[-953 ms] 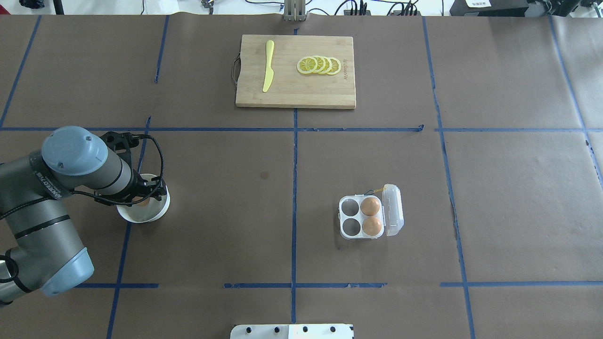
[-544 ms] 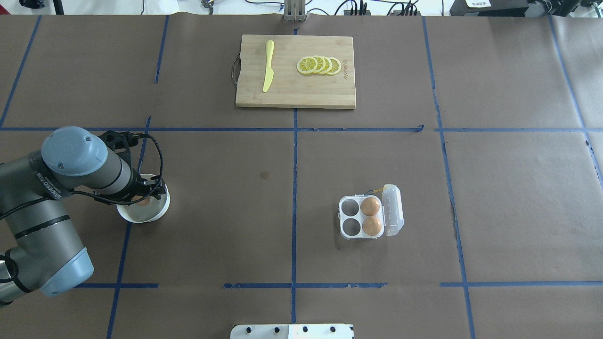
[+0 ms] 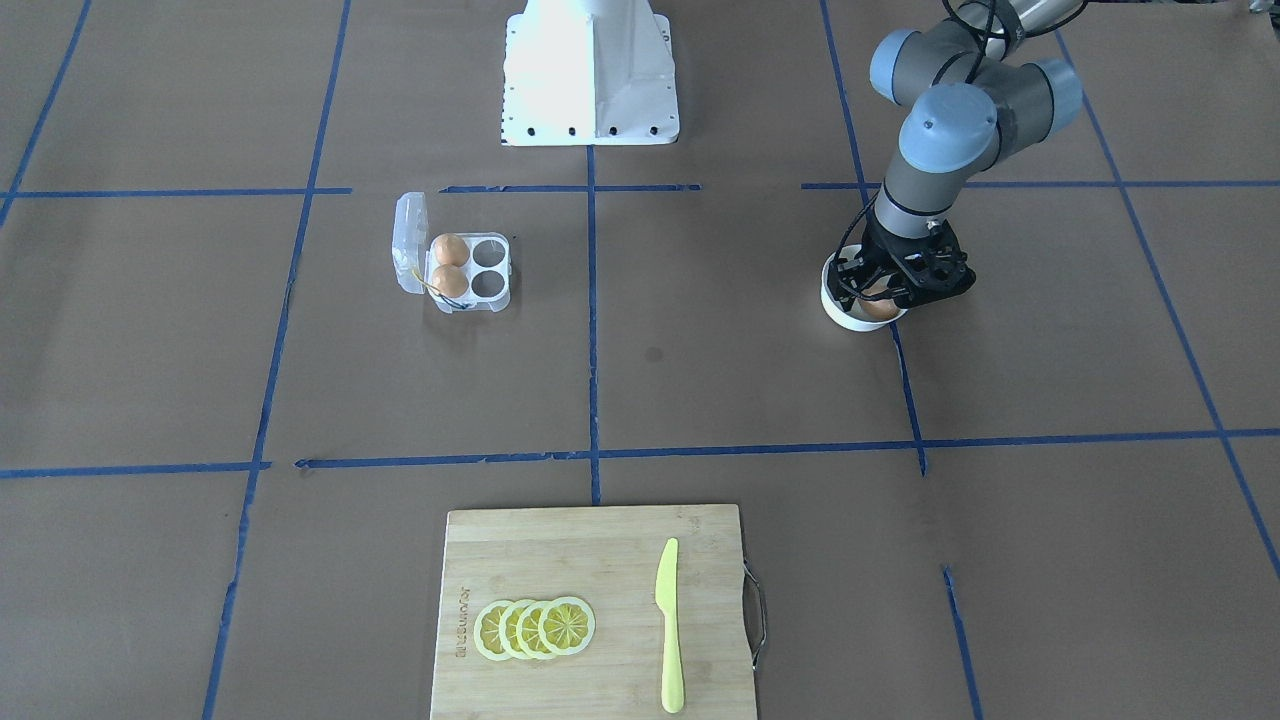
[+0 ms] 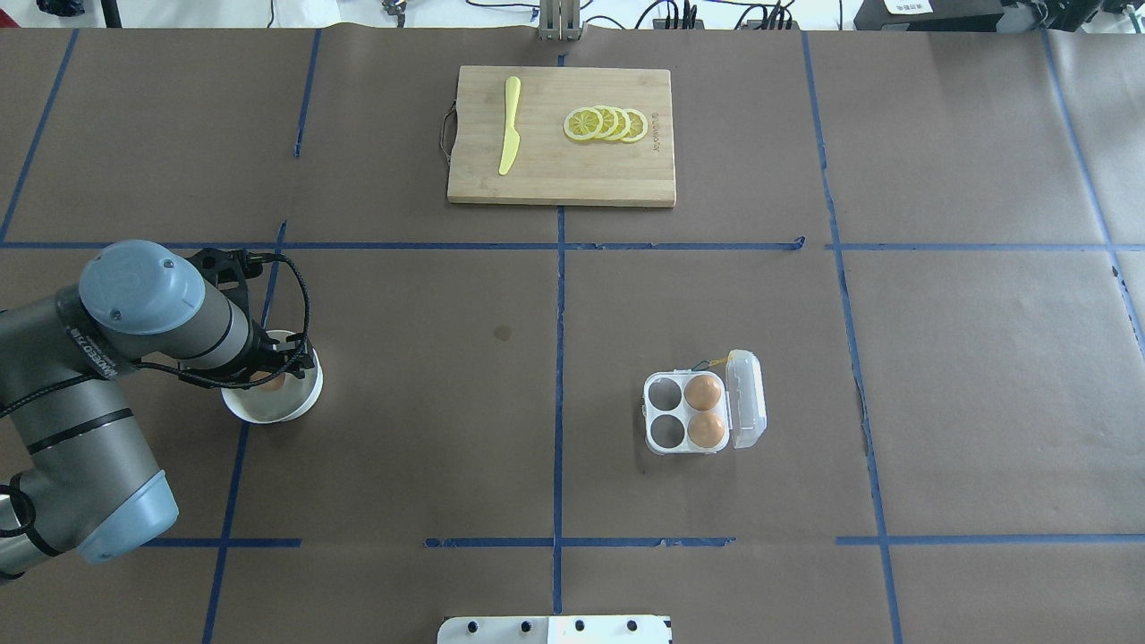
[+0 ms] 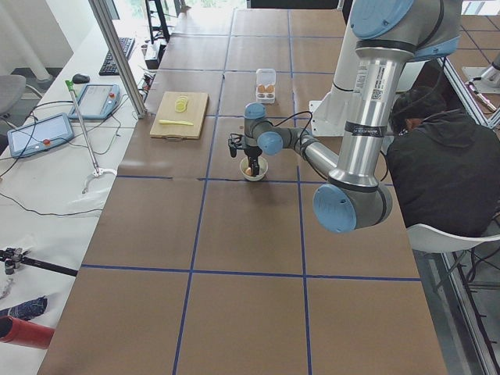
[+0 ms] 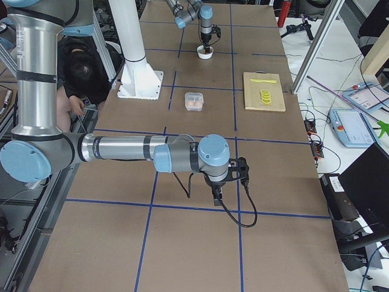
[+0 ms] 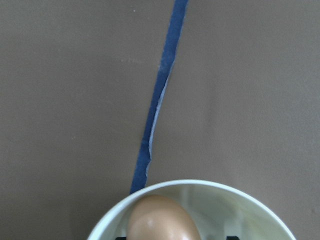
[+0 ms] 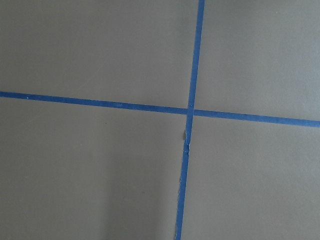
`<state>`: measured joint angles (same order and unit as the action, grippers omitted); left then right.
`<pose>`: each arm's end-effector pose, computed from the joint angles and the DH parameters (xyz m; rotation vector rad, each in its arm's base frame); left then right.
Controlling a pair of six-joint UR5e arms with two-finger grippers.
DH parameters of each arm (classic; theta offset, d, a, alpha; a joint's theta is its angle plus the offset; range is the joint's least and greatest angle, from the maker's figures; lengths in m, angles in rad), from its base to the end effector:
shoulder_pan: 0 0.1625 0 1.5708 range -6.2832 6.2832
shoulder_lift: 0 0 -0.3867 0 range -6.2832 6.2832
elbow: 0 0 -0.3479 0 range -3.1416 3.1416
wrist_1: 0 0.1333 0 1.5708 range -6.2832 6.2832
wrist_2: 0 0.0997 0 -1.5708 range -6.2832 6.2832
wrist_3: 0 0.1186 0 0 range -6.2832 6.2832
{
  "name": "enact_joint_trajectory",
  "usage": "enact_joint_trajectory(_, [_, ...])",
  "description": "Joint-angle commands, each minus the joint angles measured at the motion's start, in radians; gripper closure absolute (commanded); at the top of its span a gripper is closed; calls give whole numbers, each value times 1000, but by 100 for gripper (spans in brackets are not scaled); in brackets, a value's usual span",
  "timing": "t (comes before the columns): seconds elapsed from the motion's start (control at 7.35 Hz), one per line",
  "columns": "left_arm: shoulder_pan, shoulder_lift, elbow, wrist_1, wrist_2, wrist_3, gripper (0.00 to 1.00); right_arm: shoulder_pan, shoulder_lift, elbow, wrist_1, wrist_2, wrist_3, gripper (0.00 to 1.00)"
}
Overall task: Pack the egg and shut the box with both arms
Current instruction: 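Lower the left gripper into the bowl and close on the brown egg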
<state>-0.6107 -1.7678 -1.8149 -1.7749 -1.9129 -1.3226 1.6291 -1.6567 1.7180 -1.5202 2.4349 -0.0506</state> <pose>0.3864 -0.3846 0.4225 -0.0342 0.7196 -0.2364 0.0676 -0.4185 0.5919 0.1517 -0.8562 -0.0411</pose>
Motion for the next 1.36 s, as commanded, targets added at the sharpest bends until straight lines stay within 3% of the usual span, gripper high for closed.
enact_joint_trajectory(0.0, [-1,2,0,0,0,-1,37,0,0,0,0,1,0,0])
enact_joint_trajectory(0.54, [-1,2,0,0,15,-1,42,0,0,0,0,1,0,0])
enact_joint_trajectory(0.82, [-1,1,0,2,15,-3,66,0,0,0,0,1,0,0])
enact_joint_trajectory(1.22, [-8,5,-13,2,17,-4,85,-1,0,0,0,1,0,0])
